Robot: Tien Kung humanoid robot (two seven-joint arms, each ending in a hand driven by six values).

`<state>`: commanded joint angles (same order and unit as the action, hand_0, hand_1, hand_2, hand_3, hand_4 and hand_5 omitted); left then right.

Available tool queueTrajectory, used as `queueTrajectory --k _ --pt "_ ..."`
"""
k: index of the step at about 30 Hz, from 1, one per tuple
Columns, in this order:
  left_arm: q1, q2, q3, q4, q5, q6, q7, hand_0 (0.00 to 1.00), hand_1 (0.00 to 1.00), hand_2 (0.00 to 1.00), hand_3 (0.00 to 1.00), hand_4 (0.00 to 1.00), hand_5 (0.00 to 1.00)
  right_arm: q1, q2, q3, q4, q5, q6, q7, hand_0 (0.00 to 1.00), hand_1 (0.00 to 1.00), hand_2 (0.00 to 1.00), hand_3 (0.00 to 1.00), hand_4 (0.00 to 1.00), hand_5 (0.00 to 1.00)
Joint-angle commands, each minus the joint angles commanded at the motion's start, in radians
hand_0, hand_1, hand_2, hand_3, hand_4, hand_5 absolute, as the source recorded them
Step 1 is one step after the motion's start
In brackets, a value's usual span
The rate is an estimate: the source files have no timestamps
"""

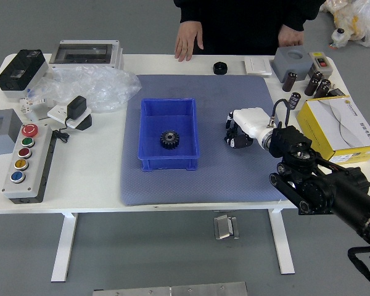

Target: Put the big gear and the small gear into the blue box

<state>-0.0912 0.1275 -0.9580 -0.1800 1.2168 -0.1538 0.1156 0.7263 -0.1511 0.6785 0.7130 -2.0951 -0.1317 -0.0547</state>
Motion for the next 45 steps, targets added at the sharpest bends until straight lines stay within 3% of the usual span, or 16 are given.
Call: queueTrajectory --k 3,4,31,39,45 --pt "0.001 0.000 0.001 0.000 0.000 0.000 0.000 0.850 0.820 0.799 0.822 0.680 0.301 -0.001 0.001 0.000 -0.002 -0.003 -0.008 0.002 0.585 0.434 0.490 0.534 0.640 0.224" --pt "0.001 0.000 0.001 0.000 0.000 0.000 0.000 0.850 0.820 0.799 0.822 0.680 0.300 -0.001 0.001 0.000 -0.003 -0.004 -0.011 0.002 0.586 0.430 0.481 0.513 0.660 0.164" --pt "0.002 -0.002 -0.002 0.000 -0.001 0.000 0.000 0.850 0.820 0.799 0.822 0.680 0.301 -0.002 0.002 0.010 -0.018 -0.044 -0.055 0.004 0.570 0.398 0.444 0.459 0.675 0.124" --pt "0.002 -0.001 -0.005 0.000 -0.001 0.001 0.000 0.850 0.820 0.799 0.822 0.680 0.301 0.004 -0.014 0.027 0.006 -0.050 -0.054 -0.001 0.570 0.396 0.437 0.456 0.667 0.113" --pt "0.001 0.001 -0.009 0.000 -0.001 0.000 -0.001 0.850 0.820 0.799 0.822 0.679 0.300 0.013 -0.038 0.054 0.066 -0.076 -0.046 -0.015 0.571 0.393 0.439 0.457 0.666 0.101"
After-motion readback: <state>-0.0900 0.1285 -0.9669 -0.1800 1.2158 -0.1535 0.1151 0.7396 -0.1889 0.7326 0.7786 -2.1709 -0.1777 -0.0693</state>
